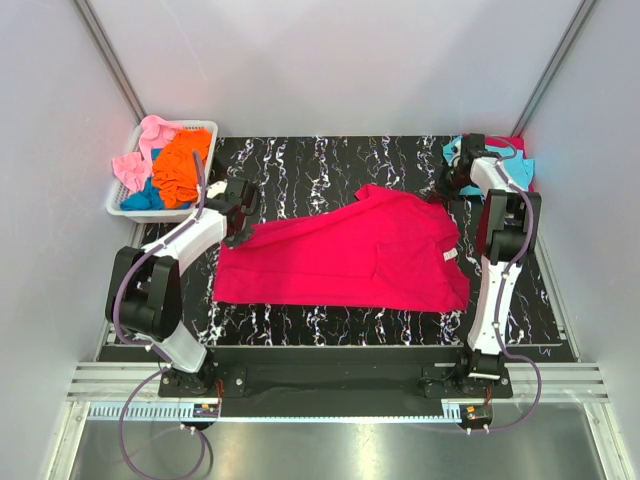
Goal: Fold and stack the t-shirts
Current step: Fold the tshirt
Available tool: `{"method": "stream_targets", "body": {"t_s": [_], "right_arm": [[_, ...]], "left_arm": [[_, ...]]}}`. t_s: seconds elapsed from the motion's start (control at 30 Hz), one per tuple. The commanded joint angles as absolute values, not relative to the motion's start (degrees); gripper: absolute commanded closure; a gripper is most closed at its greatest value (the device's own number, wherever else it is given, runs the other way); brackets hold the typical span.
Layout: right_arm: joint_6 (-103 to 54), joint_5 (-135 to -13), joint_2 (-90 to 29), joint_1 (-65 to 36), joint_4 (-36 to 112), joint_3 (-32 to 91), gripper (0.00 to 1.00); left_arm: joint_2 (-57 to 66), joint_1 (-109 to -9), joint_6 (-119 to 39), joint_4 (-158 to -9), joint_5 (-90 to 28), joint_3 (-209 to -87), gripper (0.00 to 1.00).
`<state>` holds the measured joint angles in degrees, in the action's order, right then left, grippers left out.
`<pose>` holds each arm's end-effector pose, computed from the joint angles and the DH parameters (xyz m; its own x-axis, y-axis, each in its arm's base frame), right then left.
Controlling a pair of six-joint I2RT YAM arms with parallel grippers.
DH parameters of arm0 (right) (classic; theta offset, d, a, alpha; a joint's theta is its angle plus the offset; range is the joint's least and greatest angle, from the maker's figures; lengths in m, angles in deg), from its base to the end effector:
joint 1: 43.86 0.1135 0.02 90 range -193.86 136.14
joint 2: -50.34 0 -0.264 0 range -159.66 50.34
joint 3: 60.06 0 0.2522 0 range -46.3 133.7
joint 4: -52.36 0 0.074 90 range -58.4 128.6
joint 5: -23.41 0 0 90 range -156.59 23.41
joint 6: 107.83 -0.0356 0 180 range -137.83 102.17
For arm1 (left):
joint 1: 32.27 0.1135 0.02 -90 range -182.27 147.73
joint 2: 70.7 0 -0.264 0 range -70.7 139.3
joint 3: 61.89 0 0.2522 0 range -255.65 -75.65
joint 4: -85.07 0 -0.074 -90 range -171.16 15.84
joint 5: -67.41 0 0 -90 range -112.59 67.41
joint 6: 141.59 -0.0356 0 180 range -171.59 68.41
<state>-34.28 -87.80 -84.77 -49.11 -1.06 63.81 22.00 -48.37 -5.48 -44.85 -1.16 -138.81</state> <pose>0.4994 -0.0330 0.1538 -0.8827 0.3462 -0.3179 0.1888 0.8805 0.4348 0.3100 -0.0760 0.2109 -0.6904 -0.4990 -0.5238 -0.5524 0.8311 -0.0636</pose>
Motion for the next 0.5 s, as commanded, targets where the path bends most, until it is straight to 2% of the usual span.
{"method": "stream_targets", "body": {"t_s": [0.0, 0.47], "right_arm": [[-34.4, -87.8, -78.0, -49.2, -2.8, 62.0, 1.00], [-34.9, -87.1, -61.7, -49.1, -3.7, 50.6, 1.00]], "left_arm": [[19.7, -48.7, -5.3, -46.2, -1.6, -138.6, 0.98], [13.3, -49.7, -4.6, -46.1, -0.1, -135.2, 0.98]]}}
